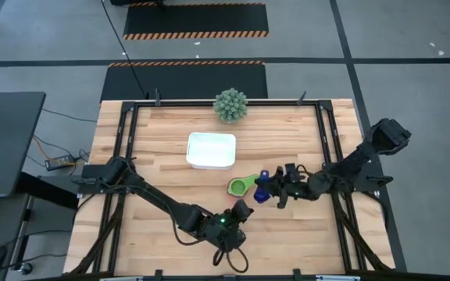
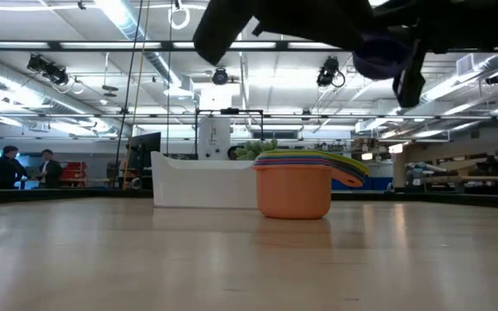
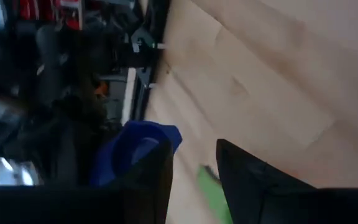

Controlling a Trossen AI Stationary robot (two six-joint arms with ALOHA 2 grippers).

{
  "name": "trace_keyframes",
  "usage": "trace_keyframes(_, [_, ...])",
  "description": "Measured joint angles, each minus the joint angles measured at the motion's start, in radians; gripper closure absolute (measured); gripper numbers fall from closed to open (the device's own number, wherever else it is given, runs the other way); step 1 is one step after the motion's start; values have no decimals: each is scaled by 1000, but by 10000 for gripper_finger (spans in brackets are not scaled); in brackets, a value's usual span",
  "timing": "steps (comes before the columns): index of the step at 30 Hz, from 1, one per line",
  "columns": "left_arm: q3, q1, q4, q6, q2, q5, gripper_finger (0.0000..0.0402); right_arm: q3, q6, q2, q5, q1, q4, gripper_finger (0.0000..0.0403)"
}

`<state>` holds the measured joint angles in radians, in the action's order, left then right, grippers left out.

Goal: Nest measuring cups in basket
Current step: Stack the blue nesting cup on the green nesting cup

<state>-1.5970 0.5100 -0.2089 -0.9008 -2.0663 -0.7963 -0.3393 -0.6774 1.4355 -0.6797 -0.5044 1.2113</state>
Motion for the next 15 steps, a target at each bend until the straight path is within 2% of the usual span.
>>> trace_keyframes(5, [0, -26, 2, -182, 0, -13, 272, -3, -19, 3, 76, 41, 3, 388])
trace_keyframes(15, [0, -69, 13, -248, 0, -12, 272, -3, -27, 4, 70, 45, 8, 387])
